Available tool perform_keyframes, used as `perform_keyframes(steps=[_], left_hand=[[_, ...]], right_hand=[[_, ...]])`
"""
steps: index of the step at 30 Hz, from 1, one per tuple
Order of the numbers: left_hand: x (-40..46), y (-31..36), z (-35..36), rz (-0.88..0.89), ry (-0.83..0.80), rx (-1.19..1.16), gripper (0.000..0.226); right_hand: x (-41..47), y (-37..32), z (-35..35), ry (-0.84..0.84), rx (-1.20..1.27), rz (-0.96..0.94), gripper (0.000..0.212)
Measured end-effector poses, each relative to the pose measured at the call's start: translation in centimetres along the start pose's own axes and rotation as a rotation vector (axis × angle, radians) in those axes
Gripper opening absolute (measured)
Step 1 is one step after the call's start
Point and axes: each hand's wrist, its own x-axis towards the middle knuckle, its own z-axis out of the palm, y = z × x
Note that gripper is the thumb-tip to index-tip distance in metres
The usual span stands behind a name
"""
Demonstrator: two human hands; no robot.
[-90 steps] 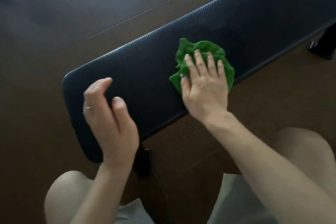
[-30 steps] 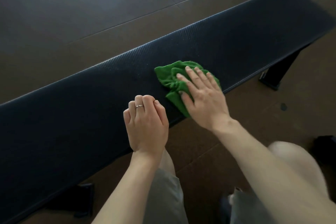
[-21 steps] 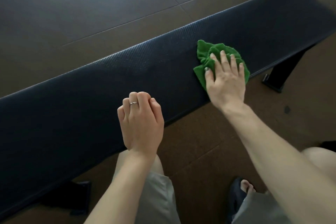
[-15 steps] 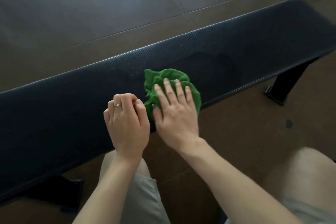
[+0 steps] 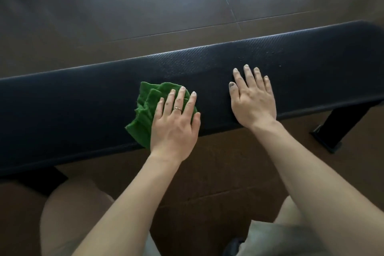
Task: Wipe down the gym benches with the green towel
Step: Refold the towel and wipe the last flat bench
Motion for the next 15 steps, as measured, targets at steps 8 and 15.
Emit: perform_keyframes(steps=[8, 15], left_hand=[[-4.4, -11.3, -1.7, -0.462, 0.025, -0.109, 0.063], [0.1, -2.1, -1.0, -0.379, 0.040, -0.139, 0.067]], right_hand=[[0.2, -0.2, 0.5, 0.048, -0.012, -0.028, 0.062], [0.2, 0.1, 0.5, 0.071, 0.000, -0.040, 0.062]])
